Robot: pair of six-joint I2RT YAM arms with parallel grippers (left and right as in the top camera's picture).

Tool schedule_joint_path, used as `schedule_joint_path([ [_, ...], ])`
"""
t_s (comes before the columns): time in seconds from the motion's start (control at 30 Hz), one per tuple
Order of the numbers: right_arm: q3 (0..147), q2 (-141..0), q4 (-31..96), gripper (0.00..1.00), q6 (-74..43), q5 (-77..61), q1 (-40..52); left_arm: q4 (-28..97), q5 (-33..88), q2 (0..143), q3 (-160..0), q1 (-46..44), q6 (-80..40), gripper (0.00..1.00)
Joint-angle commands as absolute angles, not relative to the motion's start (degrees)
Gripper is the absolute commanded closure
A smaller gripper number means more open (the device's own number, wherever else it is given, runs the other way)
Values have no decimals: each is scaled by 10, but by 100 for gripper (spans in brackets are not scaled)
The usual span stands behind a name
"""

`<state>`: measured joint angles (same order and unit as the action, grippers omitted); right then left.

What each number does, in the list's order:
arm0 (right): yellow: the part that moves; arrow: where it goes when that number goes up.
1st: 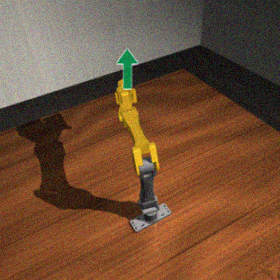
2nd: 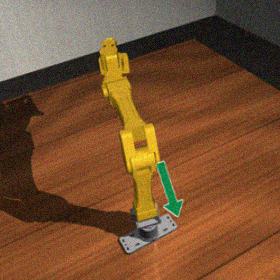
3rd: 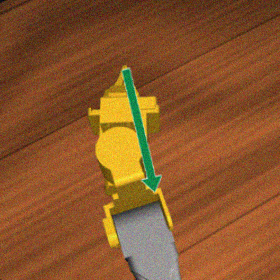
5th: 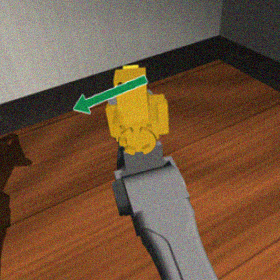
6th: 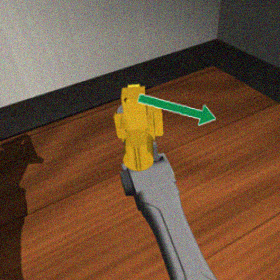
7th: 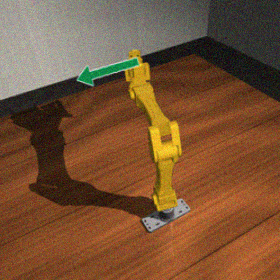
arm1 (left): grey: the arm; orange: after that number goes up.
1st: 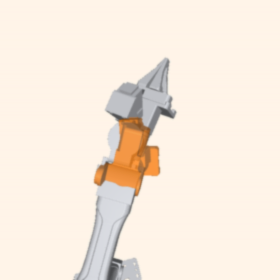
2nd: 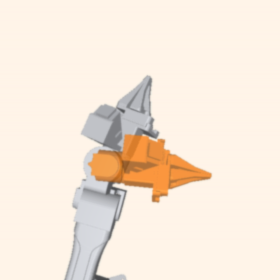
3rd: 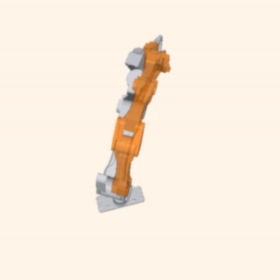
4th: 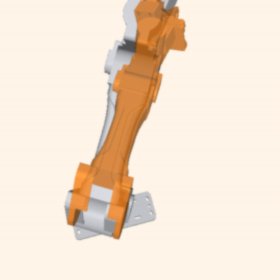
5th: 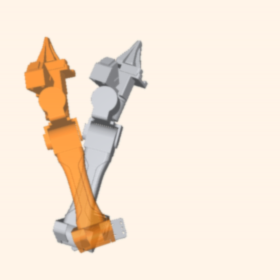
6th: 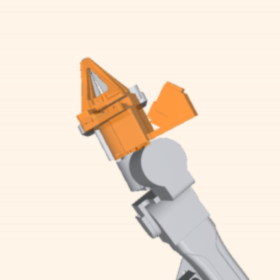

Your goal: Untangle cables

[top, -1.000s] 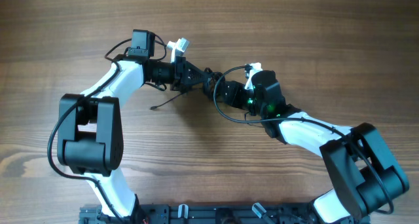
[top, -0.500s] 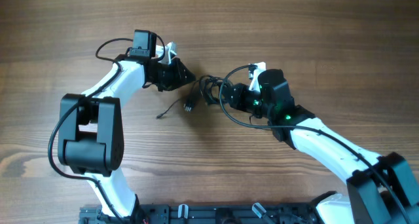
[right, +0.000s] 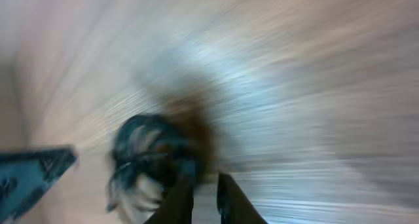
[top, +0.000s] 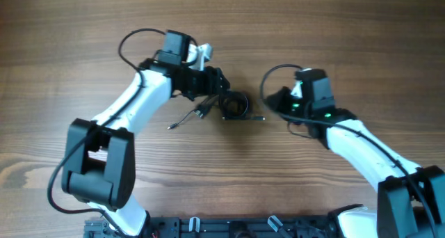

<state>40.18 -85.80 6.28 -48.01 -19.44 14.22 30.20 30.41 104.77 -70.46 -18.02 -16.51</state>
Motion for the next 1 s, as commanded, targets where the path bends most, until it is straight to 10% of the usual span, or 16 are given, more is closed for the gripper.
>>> schedule_joint_path([
  [0.0,406,-850,96,73,-467,-208,97,309,160,1040,-704,-227,-224,44],
  [0.37,404,-850,138,62,-465,-205,91,316,-72,1043,-619,-378,-410,54],
  [0.53,404,-850,143,61,-465,-241,91,211,-104,1044,-591,-377,-410,94],
  [0.63,404,-850,137,55,-428,-255,95,212,-121,1026,-592,-361,-409,96],
  [0.77,404,-850,123,51,-401,-293,111,200,162,969,-593,-254,-362,96],
  [0.97,404,-850,13,79,-405,-420,148,200,556,969,-592,-32,-362,96],
])
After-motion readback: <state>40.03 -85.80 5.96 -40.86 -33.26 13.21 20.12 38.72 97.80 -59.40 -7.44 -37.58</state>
